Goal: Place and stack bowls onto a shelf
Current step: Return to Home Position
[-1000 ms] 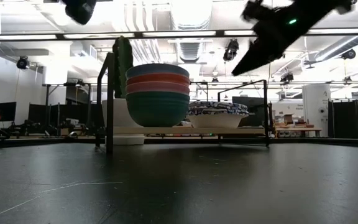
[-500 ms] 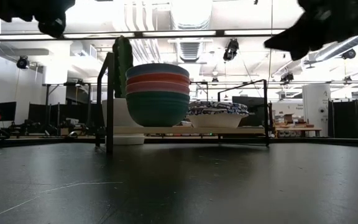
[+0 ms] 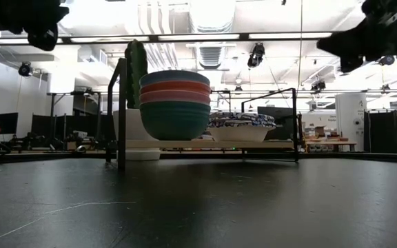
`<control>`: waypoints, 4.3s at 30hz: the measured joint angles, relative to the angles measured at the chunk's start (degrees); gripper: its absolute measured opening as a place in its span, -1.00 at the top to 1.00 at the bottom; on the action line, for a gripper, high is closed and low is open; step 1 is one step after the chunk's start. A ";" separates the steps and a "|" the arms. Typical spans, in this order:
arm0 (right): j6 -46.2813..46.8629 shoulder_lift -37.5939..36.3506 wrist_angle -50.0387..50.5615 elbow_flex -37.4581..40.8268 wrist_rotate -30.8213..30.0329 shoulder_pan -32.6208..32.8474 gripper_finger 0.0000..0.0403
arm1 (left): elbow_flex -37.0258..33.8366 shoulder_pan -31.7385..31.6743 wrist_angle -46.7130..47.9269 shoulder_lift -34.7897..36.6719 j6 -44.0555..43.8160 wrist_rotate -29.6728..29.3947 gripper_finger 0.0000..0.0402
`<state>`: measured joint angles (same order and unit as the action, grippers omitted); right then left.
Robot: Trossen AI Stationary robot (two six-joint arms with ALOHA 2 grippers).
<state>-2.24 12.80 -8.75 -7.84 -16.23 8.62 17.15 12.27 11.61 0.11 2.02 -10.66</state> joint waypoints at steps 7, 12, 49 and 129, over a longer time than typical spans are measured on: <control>-1.86 -4.10 2.55 0.96 0.21 0.00 0.96 | -1.99 0.00 0.43 -0.09 -0.28 -0.42 0.54; -4.12 -6.54 3.76 1.30 2.92 -0.02 0.96 | -4.13 0.00 -0.44 -0.09 -4.54 -1.16 0.54; -10.87 -12.42 3.86 7.15 7.01 -0.02 0.96 | -16.55 -0.28 -15.98 -0.49 -2.58 -10.79 0.54; -9.34 -11.92 4.11 7.19 -16.88 -0.02 0.96 | -16.31 -0.28 -15.42 -5.89 3.26 -16.35 0.54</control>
<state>-11.57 0.89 -4.64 -0.64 -33.10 8.60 0.84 11.99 -3.81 -5.78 5.28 -27.00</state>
